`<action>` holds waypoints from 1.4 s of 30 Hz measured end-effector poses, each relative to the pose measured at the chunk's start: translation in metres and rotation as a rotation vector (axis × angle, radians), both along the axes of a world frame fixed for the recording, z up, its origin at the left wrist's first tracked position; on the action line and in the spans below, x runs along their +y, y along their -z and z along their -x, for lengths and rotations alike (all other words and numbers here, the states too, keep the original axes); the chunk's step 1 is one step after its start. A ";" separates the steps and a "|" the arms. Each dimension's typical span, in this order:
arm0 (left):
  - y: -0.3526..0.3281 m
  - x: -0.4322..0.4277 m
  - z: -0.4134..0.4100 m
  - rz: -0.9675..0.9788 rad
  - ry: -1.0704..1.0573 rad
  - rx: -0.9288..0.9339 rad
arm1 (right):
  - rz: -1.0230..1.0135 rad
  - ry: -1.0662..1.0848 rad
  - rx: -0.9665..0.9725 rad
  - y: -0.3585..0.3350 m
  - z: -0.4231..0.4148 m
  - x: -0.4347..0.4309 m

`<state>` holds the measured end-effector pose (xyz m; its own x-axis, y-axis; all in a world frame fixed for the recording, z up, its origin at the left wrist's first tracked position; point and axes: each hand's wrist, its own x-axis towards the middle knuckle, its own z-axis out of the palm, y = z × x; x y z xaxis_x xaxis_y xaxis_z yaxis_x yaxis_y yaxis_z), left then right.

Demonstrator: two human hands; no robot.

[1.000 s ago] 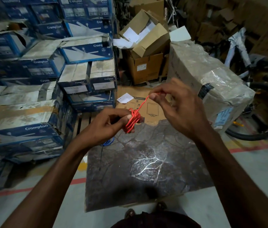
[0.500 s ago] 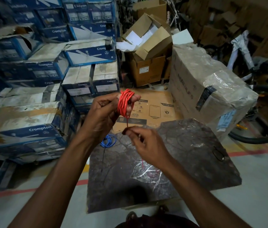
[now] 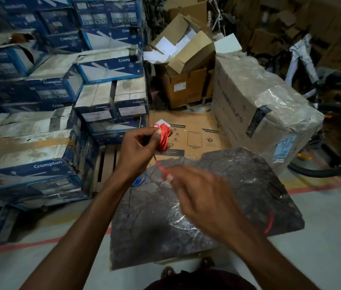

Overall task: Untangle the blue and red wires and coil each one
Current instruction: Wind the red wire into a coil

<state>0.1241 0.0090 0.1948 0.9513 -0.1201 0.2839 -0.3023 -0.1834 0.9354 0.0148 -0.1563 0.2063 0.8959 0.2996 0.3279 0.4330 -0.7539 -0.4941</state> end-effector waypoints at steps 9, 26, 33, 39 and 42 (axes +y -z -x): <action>-0.015 0.013 0.019 -0.040 0.417 0.123 | -0.023 0.148 -0.253 -0.032 -0.076 -0.055; -0.023 0.018 0.008 0.575 0.306 0.304 | -0.371 0.123 0.092 0.086 -0.038 0.002; -0.012 0.000 -0.011 0.585 0.196 0.304 | -0.116 0.104 0.086 0.070 0.001 0.017; 0.003 -0.003 -0.012 0.113 0.089 0.106 | 0.023 0.031 -0.022 0.008 0.012 0.011; -0.001 -0.003 -0.001 -0.077 0.168 0.033 | 0.007 0.053 -0.136 -0.022 -0.010 -0.011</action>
